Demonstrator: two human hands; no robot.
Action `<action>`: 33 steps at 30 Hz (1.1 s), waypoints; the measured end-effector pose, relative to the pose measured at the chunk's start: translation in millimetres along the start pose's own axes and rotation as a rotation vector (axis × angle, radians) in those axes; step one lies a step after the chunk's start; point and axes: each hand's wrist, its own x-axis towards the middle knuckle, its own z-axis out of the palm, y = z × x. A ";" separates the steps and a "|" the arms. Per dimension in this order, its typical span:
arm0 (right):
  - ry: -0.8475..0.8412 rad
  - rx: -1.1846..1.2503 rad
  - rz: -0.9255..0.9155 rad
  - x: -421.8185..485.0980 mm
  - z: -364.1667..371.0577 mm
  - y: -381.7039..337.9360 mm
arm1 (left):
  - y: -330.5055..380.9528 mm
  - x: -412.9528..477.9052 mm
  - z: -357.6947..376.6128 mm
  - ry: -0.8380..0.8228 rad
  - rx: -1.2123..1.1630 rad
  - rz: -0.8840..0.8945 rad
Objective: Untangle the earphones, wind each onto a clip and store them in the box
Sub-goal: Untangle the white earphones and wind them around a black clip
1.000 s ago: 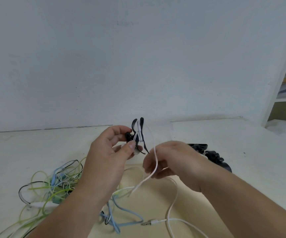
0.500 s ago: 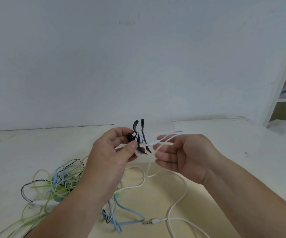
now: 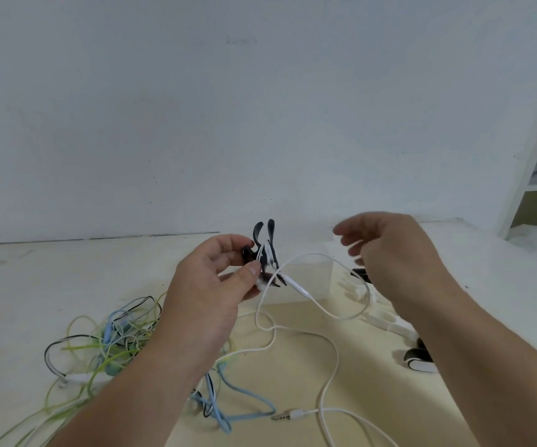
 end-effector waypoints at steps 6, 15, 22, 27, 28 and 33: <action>-0.515 0.335 0.137 -23.8 17.0 -14.0 | -0.3 -1.6 2.0 0.010 0.094 0.045; -0.624 -0.112 -0.088 -28.4 24.6 -6.1 | -1.4 -3.1 6.1 0.058 0.083 0.057; -0.777 -0.204 -0.205 -27.4 25.0 -6.7 | -2.5 -0.2 4.2 0.116 -0.052 0.015; -0.750 -0.340 -0.233 -24.7 25.0 -3.3 | 2.2 -2.3 6.7 0.069 -0.174 -0.055; -0.736 -0.357 -0.234 -23.3 24.5 -2.6 | 2.7 -2.1 5.9 0.071 -0.191 -0.065; -0.756 -0.328 -0.321 -27.2 27.8 -4.5 | 2.1 -1.9 5.2 0.116 -0.101 -0.012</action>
